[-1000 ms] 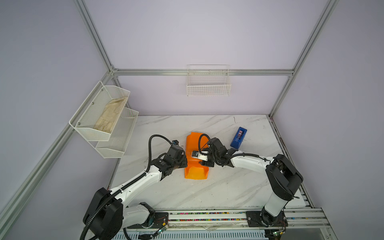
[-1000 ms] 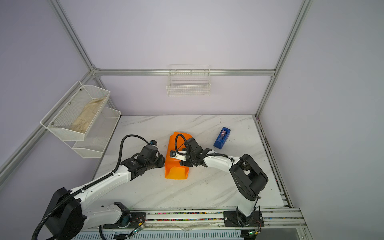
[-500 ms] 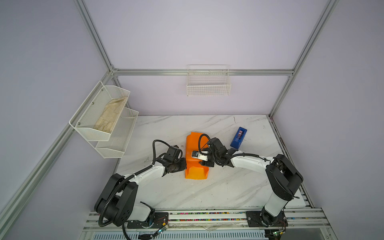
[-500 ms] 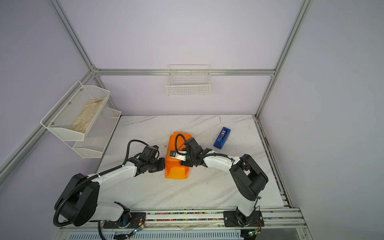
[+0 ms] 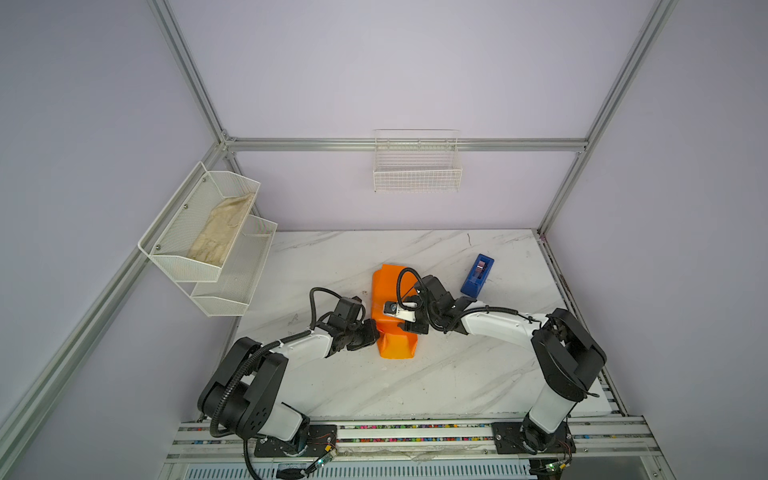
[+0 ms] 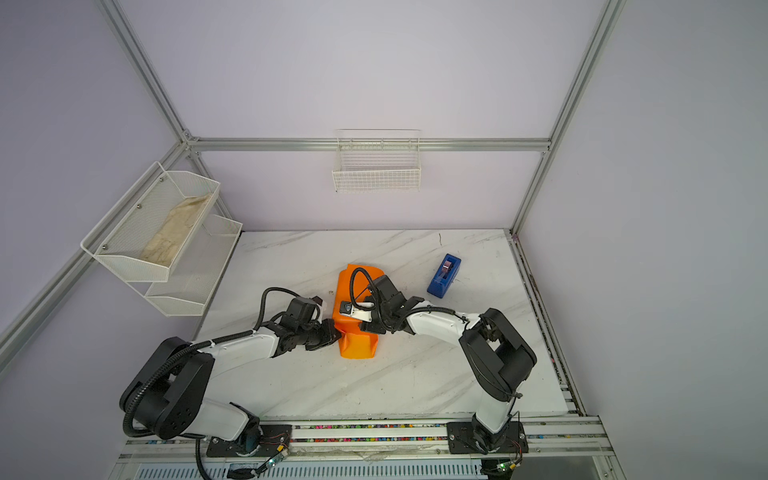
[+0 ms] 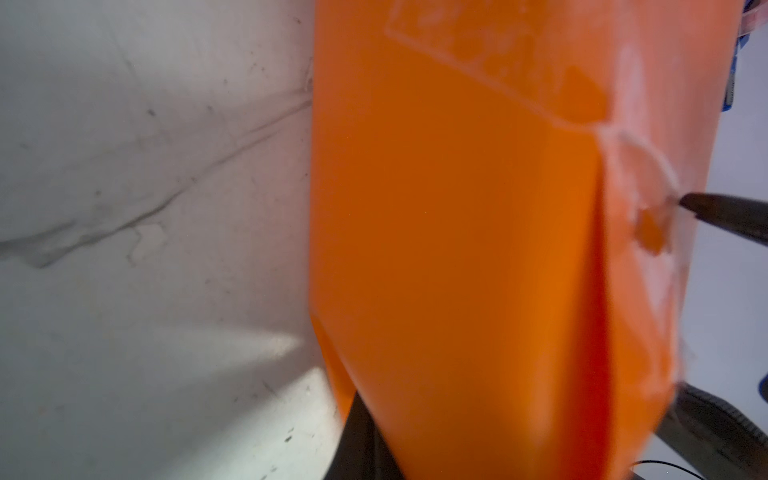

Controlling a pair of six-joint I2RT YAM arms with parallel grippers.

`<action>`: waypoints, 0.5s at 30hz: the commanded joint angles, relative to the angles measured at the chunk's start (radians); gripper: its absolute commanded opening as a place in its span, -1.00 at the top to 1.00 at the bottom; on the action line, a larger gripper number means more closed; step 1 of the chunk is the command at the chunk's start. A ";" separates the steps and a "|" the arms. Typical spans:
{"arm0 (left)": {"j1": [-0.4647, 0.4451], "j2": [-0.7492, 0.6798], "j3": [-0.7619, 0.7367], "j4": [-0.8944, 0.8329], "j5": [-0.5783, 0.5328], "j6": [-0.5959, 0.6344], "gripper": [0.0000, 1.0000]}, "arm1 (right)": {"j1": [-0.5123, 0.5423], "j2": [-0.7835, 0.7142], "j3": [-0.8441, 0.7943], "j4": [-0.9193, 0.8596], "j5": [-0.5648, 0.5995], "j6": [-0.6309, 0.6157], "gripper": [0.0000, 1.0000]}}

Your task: Wrap the gift box in paper

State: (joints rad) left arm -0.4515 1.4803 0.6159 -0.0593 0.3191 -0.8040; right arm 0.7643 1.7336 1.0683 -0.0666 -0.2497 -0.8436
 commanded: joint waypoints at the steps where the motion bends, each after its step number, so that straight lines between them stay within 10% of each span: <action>1: 0.007 0.025 -0.052 0.119 0.047 -0.063 0.99 | 0.000 -0.005 -0.023 -0.081 0.004 -0.005 -0.18; 15: 0.005 0.089 -0.138 0.397 0.092 -0.215 1.00 | 0.000 -0.009 -0.026 -0.077 -0.003 -0.003 -0.18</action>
State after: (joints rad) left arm -0.4515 1.5620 0.5129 0.2321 0.3874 -0.9752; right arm 0.7643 1.7336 1.0683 -0.0669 -0.2504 -0.8436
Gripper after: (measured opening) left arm 0.047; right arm 0.588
